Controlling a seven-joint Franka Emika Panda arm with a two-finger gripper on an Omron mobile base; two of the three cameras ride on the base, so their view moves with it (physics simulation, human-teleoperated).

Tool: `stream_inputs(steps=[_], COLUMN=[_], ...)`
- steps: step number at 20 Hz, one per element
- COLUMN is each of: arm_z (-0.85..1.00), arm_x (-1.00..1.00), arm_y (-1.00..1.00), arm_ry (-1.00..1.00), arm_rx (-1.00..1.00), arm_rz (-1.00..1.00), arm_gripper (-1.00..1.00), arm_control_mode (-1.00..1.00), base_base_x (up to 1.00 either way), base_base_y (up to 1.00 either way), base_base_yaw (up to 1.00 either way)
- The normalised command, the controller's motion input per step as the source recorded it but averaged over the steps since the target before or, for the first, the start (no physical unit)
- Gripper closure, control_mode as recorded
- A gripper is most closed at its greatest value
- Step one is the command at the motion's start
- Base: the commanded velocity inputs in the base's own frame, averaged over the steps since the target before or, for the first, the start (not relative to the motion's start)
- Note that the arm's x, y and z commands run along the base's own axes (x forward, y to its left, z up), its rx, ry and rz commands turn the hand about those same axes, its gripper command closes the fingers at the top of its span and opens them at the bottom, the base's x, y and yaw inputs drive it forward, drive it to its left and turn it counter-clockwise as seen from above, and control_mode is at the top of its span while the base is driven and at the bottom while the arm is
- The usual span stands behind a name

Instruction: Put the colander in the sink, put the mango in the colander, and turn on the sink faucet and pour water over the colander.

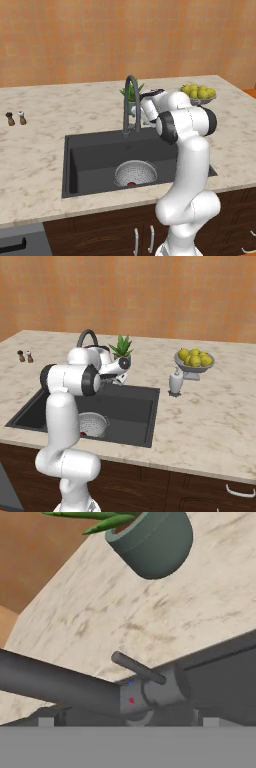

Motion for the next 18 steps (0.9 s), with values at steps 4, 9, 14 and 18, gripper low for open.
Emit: stream_inputs(steps=[4, 9, 14, 18], arm_z=[-0.12, -0.24, -0.31, -0.27], arm_x=[0.47, 0.40, 0.36, 0.26], arm_y=[0.00, 0.00, 0.00, 0.00], arm_ry=[0.00, 0.00, 0.00, 0.00], arm_rx=[0.03, 0.03, 0.02, 0.02], arm_rz=[-0.05, -0.05, -0.05, -0.04], arm_gripper=[-1.00, -1.00, -1.00, -1.00], arm_control_mode=[-1.00, -1.00, -1.00, -1.00], base_base_x=[0.00, 0.00, 0.00, 0.00], base_base_y=[0.00, 0.00, 0.00, 0.00], base_base_yaw=[0.00, 0.00, 0.00, 0.00])
